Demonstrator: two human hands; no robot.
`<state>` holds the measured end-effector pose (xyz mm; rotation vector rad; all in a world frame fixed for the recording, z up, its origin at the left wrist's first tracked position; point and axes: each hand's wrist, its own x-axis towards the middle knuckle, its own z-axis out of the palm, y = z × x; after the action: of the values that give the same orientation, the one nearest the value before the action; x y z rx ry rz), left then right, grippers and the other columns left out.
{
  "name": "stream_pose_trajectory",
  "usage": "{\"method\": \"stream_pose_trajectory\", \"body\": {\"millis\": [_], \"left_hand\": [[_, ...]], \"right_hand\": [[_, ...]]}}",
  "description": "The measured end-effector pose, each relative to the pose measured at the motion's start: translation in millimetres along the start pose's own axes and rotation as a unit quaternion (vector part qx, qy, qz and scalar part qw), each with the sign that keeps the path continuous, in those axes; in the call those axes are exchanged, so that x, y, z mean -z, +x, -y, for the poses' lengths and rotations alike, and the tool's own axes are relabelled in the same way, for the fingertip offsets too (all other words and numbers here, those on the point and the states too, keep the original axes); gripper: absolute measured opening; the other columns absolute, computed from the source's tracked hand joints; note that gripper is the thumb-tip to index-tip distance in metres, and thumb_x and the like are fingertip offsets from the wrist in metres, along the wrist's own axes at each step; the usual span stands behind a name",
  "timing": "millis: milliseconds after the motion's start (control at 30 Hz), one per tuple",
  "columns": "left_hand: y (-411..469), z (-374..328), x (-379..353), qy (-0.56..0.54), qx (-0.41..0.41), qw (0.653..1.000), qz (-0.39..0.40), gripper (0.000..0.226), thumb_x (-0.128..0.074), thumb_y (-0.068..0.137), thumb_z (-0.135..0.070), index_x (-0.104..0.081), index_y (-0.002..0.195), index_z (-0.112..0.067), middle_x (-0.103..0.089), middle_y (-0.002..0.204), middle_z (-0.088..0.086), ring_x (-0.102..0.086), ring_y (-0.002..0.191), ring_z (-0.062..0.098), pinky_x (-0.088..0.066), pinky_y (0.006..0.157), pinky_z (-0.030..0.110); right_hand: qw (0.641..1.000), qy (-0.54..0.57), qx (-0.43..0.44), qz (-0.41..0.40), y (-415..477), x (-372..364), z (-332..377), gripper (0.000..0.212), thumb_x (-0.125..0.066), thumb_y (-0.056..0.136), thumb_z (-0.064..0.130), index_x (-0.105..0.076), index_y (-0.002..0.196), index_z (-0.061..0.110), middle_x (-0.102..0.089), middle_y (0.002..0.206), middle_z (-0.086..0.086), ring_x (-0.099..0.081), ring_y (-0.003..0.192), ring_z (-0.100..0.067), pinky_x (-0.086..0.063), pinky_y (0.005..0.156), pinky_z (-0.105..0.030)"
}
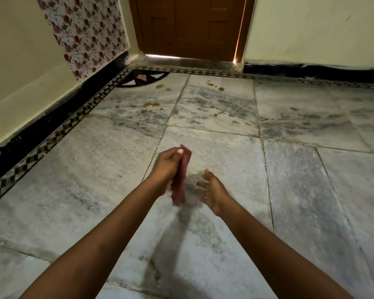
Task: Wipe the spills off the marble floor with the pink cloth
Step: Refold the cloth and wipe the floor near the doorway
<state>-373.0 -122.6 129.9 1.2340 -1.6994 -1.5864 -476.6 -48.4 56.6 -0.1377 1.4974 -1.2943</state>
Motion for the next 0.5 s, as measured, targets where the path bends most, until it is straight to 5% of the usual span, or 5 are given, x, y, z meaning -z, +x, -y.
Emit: {"method": "stream_pose_trajectory", "body": {"millis": [133,267,333,433,500], "left_hand": [[-20.9,-11.9,-19.8,0.038,-0.056,0.991,0.117,0.028,-0.042,0.099,-0.026,-0.061,0.078,-0.025,-0.061,0.071,-0.001,-0.058,0.068,0.015,-0.045,0.063,0.026],[-32.5,-23.1,-19.1,0.010,-0.070,0.976,0.208,0.027,-0.041,0.100,-0.025,-0.064,0.090,-0.015,-0.065,0.080,0.001,-0.061,0.074,0.009,-0.048,0.063,0.016],[-32.3,-24.5,-14.6,-0.007,-0.057,0.975,0.213,0.029,-0.040,0.100,-0.026,-0.063,0.104,-0.007,-0.066,0.090,0.008,-0.063,0.079,0.013,-0.052,0.064,0.019],[-25.4,-19.9,-3.7,-0.038,-0.023,0.984,0.171,0.030,-0.040,0.100,-0.027,-0.063,0.110,-0.011,-0.068,0.084,0.000,-0.065,0.069,0.004,-0.048,0.053,0.016],[-13.7,-9.6,5.5,-0.017,-0.021,0.995,0.099,0.028,-0.040,0.100,-0.028,-0.064,0.103,-0.014,-0.063,0.076,-0.003,-0.060,0.064,0.008,-0.043,0.049,0.017]], "right_hand": [[0.989,0.145,-0.027,0.034,-4.8,-13.7,-5.5,0.060,-0.032,0.095,0.056,-0.057,0.122,0.010,-0.067,0.108,-0.014,-0.062,0.100,-0.030,-0.049,0.088,-0.041],[0.962,0.258,0.032,0.081,-10.3,-18.1,-6.6,0.056,-0.035,0.094,0.056,-0.074,0.093,0.016,-0.074,0.081,-0.004,-0.066,0.085,-0.017,-0.047,0.080,-0.030],[0.955,0.278,0.014,0.106,-11.6,-15.5,-4.8,0.065,-0.034,0.092,0.060,-0.077,0.085,0.011,-0.074,0.082,-0.011,-0.068,0.083,-0.021,-0.048,0.086,-0.033],[0.952,0.281,-0.018,0.123,-10.7,-9.4,-6.4,0.079,-0.032,0.086,0.070,-0.064,0.109,0.002,-0.072,0.097,-0.020,-0.068,0.091,-0.033,-0.051,0.085,-0.043],[0.951,0.272,-0.011,0.146,-6.0,-6.7,-8.7,0.087,-0.033,0.080,0.077,-0.062,0.115,0.004,-0.067,0.112,-0.021,-0.062,0.107,-0.038,-0.044,0.099,-0.052]]}}
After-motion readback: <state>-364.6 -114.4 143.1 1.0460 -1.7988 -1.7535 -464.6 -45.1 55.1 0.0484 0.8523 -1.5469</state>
